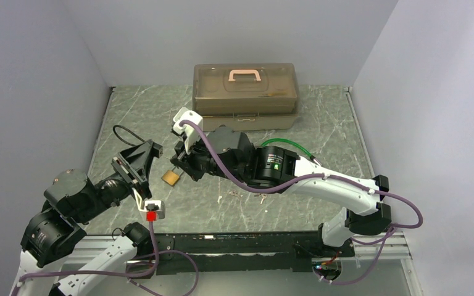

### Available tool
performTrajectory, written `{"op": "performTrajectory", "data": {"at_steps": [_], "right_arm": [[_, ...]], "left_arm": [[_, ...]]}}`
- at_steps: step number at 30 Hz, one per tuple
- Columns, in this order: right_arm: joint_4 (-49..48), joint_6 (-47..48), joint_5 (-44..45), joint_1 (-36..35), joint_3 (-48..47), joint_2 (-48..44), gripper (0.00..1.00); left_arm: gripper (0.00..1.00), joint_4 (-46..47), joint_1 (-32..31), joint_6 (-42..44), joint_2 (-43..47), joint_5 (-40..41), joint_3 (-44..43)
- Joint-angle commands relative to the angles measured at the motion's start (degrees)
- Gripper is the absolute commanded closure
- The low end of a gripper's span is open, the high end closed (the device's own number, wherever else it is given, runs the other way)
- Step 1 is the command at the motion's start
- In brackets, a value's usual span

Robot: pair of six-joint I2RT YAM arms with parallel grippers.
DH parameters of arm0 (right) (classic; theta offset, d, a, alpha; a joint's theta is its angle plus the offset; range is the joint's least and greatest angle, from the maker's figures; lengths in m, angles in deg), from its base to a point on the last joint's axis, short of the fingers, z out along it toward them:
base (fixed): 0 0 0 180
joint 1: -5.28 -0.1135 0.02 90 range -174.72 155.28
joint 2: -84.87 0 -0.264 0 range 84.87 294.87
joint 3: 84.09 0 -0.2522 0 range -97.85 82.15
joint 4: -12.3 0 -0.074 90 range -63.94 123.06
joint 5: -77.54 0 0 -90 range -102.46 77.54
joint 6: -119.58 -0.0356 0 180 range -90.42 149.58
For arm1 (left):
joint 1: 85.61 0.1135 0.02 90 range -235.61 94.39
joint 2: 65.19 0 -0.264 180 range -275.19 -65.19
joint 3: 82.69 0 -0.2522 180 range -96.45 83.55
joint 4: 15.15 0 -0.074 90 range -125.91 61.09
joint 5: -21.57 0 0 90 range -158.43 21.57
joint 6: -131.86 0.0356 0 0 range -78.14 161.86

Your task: Unlock with the key

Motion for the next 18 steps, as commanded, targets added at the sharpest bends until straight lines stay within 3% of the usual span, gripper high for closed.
{"op": "performTrajectory", "data": {"at_steps": [1, 18], "right_arm": [[-3.3, 0.9, 1.0, -0.2, -2.0, -0.2, 1.00], [-4.2, 1.8, 1.3, -0.2, -2.7, 0.3, 1.00]], "left_arm": [[1.00, 2.9, 0.2, 0.4, -0.3, -0.2, -1.8], [1.00, 2.4, 0.3, 0.7, -0.3, -0.4, -1.7]]}}
